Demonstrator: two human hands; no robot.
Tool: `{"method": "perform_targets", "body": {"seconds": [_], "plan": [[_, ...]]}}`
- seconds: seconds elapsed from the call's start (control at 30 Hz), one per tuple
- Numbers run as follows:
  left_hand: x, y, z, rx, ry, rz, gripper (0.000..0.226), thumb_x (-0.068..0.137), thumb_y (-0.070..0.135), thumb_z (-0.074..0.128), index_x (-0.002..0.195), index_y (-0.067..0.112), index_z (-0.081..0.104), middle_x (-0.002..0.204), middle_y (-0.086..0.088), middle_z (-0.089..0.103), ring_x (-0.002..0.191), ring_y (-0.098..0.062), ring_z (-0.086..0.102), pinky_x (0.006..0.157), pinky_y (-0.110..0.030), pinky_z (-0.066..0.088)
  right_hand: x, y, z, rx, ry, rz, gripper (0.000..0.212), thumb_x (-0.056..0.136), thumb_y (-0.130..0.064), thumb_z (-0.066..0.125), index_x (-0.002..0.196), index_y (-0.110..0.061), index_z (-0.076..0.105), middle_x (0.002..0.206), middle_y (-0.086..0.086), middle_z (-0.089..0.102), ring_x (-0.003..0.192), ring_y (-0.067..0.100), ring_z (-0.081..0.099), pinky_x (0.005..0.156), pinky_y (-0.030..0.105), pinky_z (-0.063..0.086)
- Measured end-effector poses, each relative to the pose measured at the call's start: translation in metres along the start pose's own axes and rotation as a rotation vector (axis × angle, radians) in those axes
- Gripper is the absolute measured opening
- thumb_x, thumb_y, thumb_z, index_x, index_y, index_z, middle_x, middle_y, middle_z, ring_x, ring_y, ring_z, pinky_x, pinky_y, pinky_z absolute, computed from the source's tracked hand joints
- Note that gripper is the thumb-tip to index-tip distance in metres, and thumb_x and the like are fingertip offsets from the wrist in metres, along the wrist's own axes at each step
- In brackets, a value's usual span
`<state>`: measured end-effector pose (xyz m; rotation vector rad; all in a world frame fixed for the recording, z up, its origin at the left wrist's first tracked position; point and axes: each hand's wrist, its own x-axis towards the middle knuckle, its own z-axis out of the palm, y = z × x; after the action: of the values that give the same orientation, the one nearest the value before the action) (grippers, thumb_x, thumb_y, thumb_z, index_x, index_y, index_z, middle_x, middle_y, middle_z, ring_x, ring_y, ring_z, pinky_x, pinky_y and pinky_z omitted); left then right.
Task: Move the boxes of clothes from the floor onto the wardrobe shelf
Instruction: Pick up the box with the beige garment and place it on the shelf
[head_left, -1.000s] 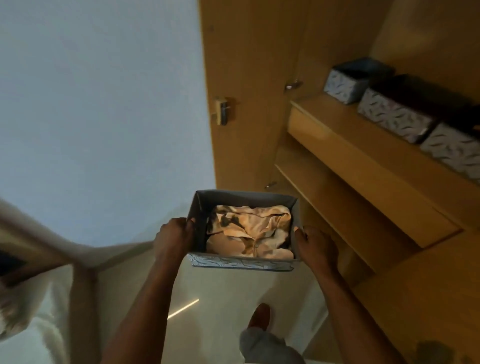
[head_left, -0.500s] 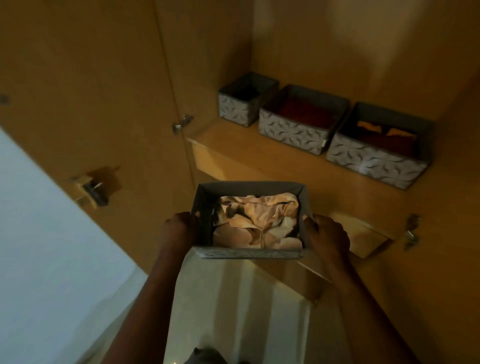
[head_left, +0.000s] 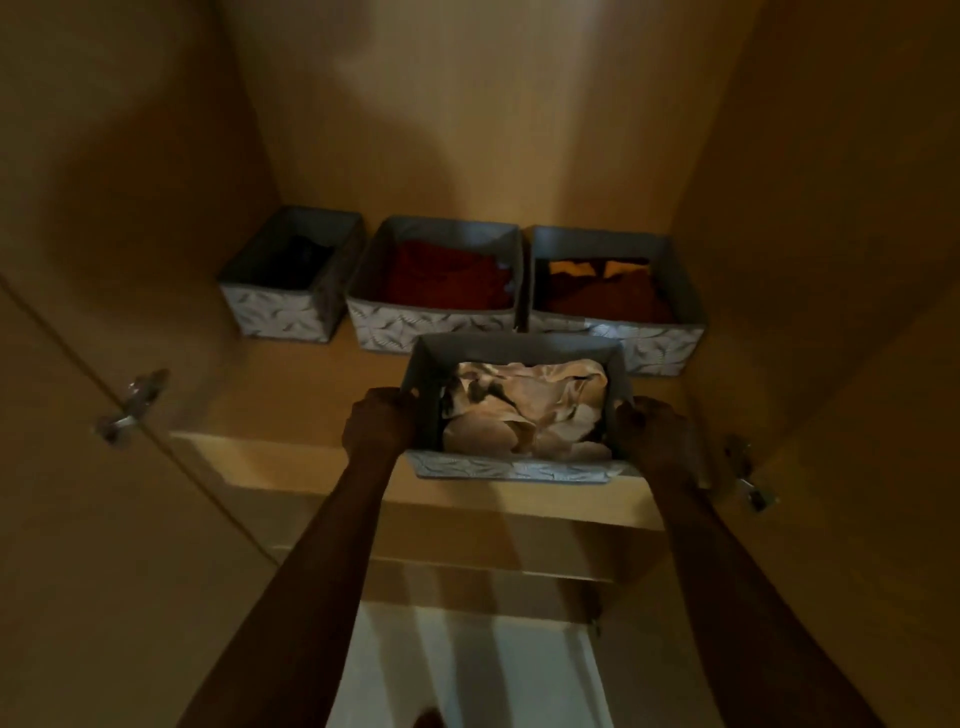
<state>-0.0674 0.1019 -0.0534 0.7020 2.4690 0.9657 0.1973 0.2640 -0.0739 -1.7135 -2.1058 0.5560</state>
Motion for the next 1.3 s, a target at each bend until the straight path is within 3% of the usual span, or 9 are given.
{"method": "perform_targets", "body": {"seconds": [0.1, 0.2, 0.33, 0.5, 0.67, 0.77, 0.9, 1.0, 1.3], "plan": [[0.020, 0.009, 0.007, -0.013, -0.032, -0.002, 0.046, 0.096, 0.050, 0.045, 0.092, 0.012, 0.071, 0.102, -0.016, 0.068, 0.093, -0.035, 0.063, 0.077, -0.033, 0.044, 0.006, -0.006, 0.006, -0.025, 0.051, 0.006, 0.036, 0.097, -0.037, 0.050, 0.127, -0.019, 0.058, 0.124, 0.013, 0.065, 0.101, 0.034, 0.065, 0.076, 0.032, 0.045], [0.026, -0.002, 0.010, -0.076, -0.113, -0.014, 0.059, 0.094, 0.063, 0.034, 0.083, 0.017, 0.069, 0.090, -0.014, 0.069, 0.082, -0.032, 0.066, 0.081, -0.037, 0.054, -0.015, -0.013, 0.003, 0.014, 0.158, -0.034, 0.042, 0.096, -0.036, 0.054, 0.135, -0.021, 0.049, 0.129, 0.011, 0.056, 0.098, 0.034, 0.064, 0.079, 0.040, 0.053], [0.025, -0.013, 0.020, -0.223, -0.166, -0.037, 0.053, 0.099, 0.047, 0.041, 0.104, 0.001, 0.066, 0.095, -0.023, 0.070, 0.072, -0.030, 0.067, 0.068, -0.039, 0.059, -0.040, -0.009, 0.011, 0.050, 0.171, -0.247, 0.031, 0.091, -0.030, 0.061, 0.121, -0.023, 0.060, 0.129, 0.004, 0.053, 0.084, 0.026, 0.066, 0.071, 0.037, 0.055], [0.022, 0.016, 0.048, -0.408, -0.260, -0.069, 0.050, 0.098, 0.042, 0.047, 0.118, -0.002, 0.061, 0.094, -0.015, 0.063, 0.071, -0.027, 0.063, 0.069, -0.038, 0.059, -0.027, 0.016, 0.007, 0.056, 0.216, -0.152, 0.019, 0.098, -0.027, 0.055, 0.108, -0.018, 0.069, 0.113, 0.009, 0.067, 0.080, 0.024, 0.067, 0.067, 0.031, 0.051], [0.006, 0.055, 0.085, -0.544, -0.409, -0.060, 0.029, 0.097, 0.027, 0.049, 0.095, 0.004, 0.067, 0.090, -0.024, 0.070, 0.067, -0.029, 0.067, 0.055, -0.033, 0.056, -0.011, 0.047, -0.021, 0.073, 0.186, 0.086, 0.029, 0.103, -0.028, 0.044, 0.109, -0.012, 0.068, 0.088, 0.009, 0.070, 0.068, 0.016, 0.058, 0.065, 0.027, 0.043], [0.001, 0.070, 0.102, -0.563, -0.432, -0.037, 0.027, 0.097, 0.022, 0.051, 0.094, 0.001, 0.068, 0.090, -0.025, 0.072, 0.067, -0.028, 0.070, 0.073, -0.047, 0.061, 0.001, 0.060, -0.034, 0.135, 0.169, 0.086, 0.027, 0.103, -0.021, 0.044, 0.111, -0.011, 0.067, 0.098, 0.015, 0.070, 0.073, 0.022, 0.058, 0.068, 0.029, 0.041], [-0.005, 0.080, 0.115, -0.556, -0.383, 0.006, 0.027, 0.099, 0.025, 0.052, 0.082, 0.011, 0.067, 0.087, -0.013, 0.071, 0.064, -0.019, 0.071, 0.067, -0.033, 0.060, 0.008, 0.071, -0.035, 0.150, 0.184, 0.071, 0.031, 0.100, -0.022, 0.048, 0.126, -0.011, 0.062, 0.124, 0.014, 0.064, 0.109, 0.031, 0.062, 0.091, 0.036, 0.048], [-0.003, 0.077, 0.116, -0.535, -0.355, 0.040, 0.027, 0.097, 0.028, 0.055, 0.077, 0.017, 0.069, 0.090, -0.013, 0.075, 0.073, -0.024, 0.073, 0.075, -0.039, 0.061, 0.007, 0.071, -0.033, 0.173, 0.137, 0.099, 0.038, 0.099, -0.027, 0.050, 0.133, -0.010, 0.056, 0.128, 0.014, 0.064, 0.113, 0.030, 0.063, 0.095, 0.040, 0.050], [-0.014, 0.044, 0.100, -0.638, -0.472, -0.103, 0.039, 0.096, 0.052, 0.050, 0.089, 0.016, 0.063, 0.082, -0.009, 0.064, 0.066, -0.023, 0.061, 0.058, -0.033, 0.054, -0.039, 0.032, -0.005, 0.225, 0.190, -0.091, 0.047, 0.094, -0.032, 0.062, 0.136, -0.015, 0.050, 0.139, 0.011, 0.047, 0.091, 0.022, 0.071, 0.078, 0.037, 0.056]]}}
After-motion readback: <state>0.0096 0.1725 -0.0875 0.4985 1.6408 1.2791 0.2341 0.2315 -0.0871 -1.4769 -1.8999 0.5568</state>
